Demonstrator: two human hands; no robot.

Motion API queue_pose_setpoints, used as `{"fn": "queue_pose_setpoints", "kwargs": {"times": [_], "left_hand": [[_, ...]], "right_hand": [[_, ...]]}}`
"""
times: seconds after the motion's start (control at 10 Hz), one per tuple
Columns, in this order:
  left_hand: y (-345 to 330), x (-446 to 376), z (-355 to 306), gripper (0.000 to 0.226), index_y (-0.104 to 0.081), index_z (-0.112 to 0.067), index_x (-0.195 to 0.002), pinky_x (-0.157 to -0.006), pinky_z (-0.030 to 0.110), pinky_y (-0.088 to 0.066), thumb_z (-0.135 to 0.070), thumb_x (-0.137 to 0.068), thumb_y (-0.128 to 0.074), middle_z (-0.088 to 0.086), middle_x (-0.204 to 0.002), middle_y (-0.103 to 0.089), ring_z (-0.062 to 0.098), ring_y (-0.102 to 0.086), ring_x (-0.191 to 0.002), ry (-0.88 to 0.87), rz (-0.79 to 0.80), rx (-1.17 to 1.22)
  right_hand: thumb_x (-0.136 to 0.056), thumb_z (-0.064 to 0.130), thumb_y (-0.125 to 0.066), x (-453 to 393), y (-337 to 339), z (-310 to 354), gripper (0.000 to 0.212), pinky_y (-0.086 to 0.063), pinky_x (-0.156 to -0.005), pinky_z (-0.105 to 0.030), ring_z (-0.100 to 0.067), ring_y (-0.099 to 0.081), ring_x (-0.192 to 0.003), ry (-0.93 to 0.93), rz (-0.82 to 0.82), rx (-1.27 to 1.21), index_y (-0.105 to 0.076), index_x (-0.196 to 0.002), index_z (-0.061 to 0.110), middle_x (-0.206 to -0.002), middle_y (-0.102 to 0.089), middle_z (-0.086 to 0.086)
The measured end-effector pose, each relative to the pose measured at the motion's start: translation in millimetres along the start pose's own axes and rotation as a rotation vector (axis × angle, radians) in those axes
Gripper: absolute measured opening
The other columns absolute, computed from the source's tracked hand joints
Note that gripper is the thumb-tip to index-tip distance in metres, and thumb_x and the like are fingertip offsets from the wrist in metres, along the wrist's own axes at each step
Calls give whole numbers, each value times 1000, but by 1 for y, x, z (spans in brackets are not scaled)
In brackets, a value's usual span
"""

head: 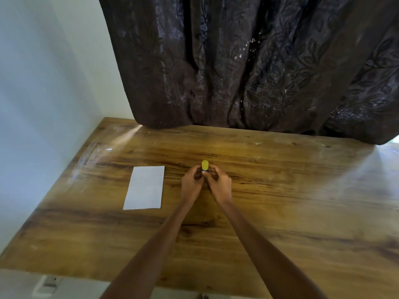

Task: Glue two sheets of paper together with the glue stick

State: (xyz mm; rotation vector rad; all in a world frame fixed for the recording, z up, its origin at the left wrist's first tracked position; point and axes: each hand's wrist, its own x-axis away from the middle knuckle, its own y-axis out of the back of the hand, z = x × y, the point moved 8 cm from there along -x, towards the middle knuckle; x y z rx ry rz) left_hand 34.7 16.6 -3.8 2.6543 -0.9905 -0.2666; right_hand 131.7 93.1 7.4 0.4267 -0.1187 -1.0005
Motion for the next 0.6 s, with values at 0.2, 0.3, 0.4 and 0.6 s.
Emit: {"fn": "queue_pose_setpoints", "kwargs": {"times": [0.2, 0.3, 0.4, 0.6], "left_hand": [[2, 2, 3, 33, -57, -8, -121, -79, 12, -43, -8, -89, -57, 9, -114, -66, 7, -57, -94, 1, 31, -63], [-1, 4, 4, 37, -54, -8, -125, -84, 19, -47, -8, -88, -58, 9, -116, -65, 10, -59, -99, -6, 68, -62], [-2, 7, 4, 45, -49, -8, -131, -87, 15, -46, -5, -88, -58, 10, -122, -62, 12, -59, -107, 16, 126, -54], [-4, 14, 3, 56, -39, -13, -138, -95, 24, -44, -5, -86, -58, 8, -133, -55, 19, -54, -120, -6, 257, -58]], "right_hand": [[-86, 19, -67, 0, -4, -1, 32, -44, -73, -4, -7, -64, -97, -8, 7, 10, -61, -116, 13, -109, -70, -1], [-86, 16, -67, 3, -4, -1, 33, -44, -70, -2, -5, -63, -96, -1, -3, 28, -59, -118, 13, -111, -68, -1], [-86, 13, -66, 6, -5, 1, 35, -42, -69, 2, -6, -63, -98, -5, 2, 36, -58, -120, 12, -112, -67, -2], [-80, 10, -72, 8, -9, 1, 61, -41, -79, 1, -5, -54, -108, -56, 95, -4, -45, -134, 12, -128, -57, -5]]}}
